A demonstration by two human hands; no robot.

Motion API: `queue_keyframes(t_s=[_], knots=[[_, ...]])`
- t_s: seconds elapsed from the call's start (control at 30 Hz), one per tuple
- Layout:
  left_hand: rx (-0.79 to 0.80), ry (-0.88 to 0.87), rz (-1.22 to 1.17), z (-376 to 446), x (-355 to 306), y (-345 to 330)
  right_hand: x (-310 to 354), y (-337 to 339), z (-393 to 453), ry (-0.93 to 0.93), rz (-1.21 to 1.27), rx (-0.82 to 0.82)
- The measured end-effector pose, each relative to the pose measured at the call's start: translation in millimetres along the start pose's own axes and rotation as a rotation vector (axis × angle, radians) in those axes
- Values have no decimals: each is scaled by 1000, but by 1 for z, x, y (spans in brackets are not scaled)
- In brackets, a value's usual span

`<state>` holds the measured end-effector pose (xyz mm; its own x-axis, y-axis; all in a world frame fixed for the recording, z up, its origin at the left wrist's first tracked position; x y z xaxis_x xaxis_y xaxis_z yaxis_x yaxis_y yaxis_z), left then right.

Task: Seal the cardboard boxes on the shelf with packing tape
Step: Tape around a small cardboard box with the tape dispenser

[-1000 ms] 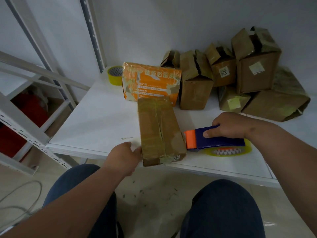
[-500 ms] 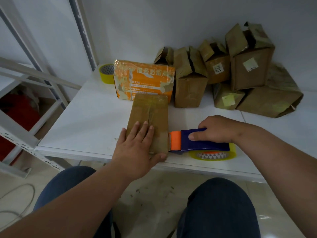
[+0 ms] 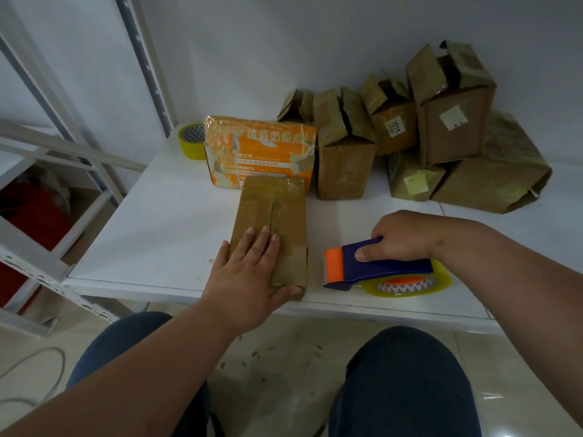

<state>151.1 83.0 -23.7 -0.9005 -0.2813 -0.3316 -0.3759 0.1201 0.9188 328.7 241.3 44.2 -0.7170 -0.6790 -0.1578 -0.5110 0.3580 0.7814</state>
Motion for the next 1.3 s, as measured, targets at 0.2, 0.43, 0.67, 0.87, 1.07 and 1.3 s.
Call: queue_keyframes(t_s=[0.2, 0.43, 0.67, 0.87, 1.07, 1.3], knots=[[78, -16, -63, 2, 4, 4, 31, 22, 14, -17, -75, 31], [52, -20, -25, 1, 1, 4, 40, 23, 19, -64, 116, 206], [49, -31, -30, -1, 1, 4, 38, 10, 9, -102, 202, 320], [86, -41, -67, 0, 3, 4, -6, 14, -9, -238, 260, -47], [-85, 24, -41, -3, -19, 24, -33, -5, -32, -315, 313, -275], [-124, 173, -128, 21, -52, 24, -19, -23, -40, -245, 414, -481]])
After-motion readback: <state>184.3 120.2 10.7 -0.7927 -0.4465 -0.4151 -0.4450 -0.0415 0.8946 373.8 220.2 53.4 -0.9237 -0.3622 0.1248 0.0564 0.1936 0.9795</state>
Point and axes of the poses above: each hand's wrist, its own z-axis towards the middle knuckle, its own y-axis out of the back of the hand, x = y × z, the point moved 5 cm from there along z, towards the middle knuckle, and after that the axes turned 13 degrees about -z, right-handed, at the moved point
